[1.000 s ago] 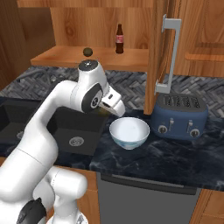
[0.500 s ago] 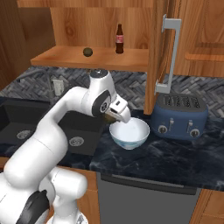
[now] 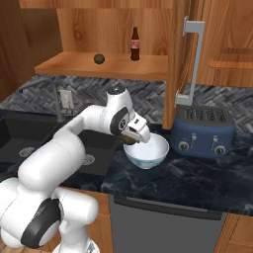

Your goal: Open the cabinet. Pick the kiwi and kiwi from the cabinet and place them into the bowl. Then close the cabinet.

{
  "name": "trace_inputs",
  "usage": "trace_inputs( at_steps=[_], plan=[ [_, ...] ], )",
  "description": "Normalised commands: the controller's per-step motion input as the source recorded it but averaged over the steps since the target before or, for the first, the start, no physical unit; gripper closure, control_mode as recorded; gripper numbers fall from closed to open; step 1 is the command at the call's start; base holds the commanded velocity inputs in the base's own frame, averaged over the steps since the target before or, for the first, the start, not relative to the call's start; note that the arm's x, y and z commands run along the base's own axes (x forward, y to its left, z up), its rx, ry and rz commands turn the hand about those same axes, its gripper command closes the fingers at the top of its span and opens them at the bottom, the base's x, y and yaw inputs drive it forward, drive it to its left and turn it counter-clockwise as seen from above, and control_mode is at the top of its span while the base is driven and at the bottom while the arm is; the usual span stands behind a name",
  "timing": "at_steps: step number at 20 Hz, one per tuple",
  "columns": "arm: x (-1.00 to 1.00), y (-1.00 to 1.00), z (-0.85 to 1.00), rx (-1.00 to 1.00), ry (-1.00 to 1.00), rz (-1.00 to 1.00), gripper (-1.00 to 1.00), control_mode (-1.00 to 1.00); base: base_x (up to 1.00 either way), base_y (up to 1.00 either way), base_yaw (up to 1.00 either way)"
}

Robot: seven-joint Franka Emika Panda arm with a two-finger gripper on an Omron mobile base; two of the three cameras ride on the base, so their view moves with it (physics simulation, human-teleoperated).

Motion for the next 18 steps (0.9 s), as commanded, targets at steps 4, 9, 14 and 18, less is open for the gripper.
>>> trace_inputs(
  at_steps=[4, 9, 14, 18],
  plan=[
    [0.18, -0.22, -0.21, -0.01, 0.00, 0.03, 1.00, -1.00, 0.00, 0.00, 0.00],
    [0.27, -0.29, -0.20, 0.00, 0.00, 0.03, 1.00, -1.00, 0.00, 0.00, 0.00],
    [0.40, -0.06, -0.18, 0.00, 0.00, 0.00, 1.00, -1.00, 0.00, 0.00, 0.00],
    [0.51, 0.00, -0.10, 0.00, 0.00, 0.00, 1.00, -1.00, 0.00, 0.00, 0.00]
  ],
)
